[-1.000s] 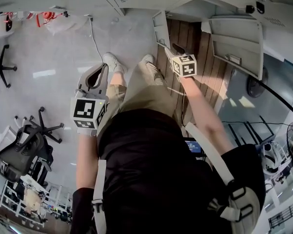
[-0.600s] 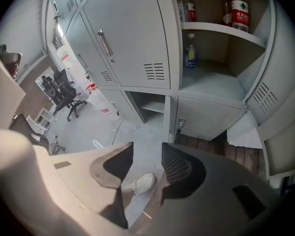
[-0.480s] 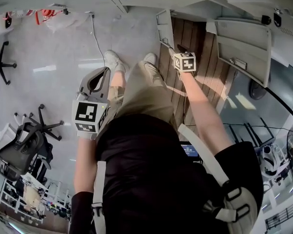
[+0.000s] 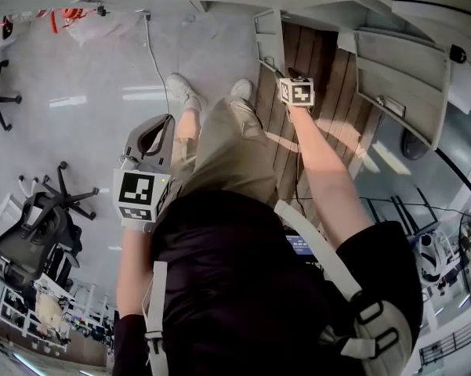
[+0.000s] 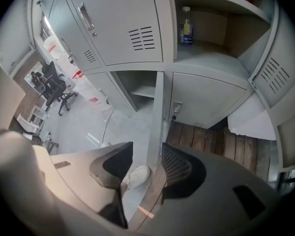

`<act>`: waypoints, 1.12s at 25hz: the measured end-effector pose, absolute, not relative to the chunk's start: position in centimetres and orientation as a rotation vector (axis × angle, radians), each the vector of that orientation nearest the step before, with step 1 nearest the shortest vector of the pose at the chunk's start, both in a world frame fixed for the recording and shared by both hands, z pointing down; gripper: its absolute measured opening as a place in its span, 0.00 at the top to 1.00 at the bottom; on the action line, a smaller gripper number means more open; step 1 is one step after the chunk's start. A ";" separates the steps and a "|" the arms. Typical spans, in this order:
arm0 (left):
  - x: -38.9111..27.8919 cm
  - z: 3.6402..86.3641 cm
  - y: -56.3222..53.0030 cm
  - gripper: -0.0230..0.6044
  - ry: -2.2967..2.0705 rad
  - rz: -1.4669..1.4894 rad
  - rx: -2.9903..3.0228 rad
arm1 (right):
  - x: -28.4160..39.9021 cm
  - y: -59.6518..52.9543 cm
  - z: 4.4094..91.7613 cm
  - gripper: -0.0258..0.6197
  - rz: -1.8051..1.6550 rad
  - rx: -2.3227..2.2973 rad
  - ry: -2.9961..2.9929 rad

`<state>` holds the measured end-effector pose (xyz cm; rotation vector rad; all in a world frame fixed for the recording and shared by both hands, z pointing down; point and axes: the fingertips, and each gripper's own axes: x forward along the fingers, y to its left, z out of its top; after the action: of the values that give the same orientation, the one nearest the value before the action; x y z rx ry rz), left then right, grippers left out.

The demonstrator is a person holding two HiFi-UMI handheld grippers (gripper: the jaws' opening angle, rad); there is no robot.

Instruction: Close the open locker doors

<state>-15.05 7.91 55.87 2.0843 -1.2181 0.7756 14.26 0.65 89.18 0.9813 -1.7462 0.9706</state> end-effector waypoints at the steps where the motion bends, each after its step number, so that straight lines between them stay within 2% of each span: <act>1: -15.3 56.1 8.1 0.95 -1.216 0.779 2.078 | 14.3 0.6 89.4 0.68 0.972 0.985 -1.742; 13: -17.6 57.8 9.0 0.95 -1.214 0.782 2.040 | 14.1 1.9 92.6 0.68 0.989 0.987 -1.681; 28: -19.3 57.8 8.8 0.95 -1.202 0.758 2.035 | 7.9 2.7 92.3 0.68 0.983 0.874 -1.717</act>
<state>-19.35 8.76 57.76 2.0352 -1.2020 0.7576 7.89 2.65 92.31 0.8736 -1.7169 0.9833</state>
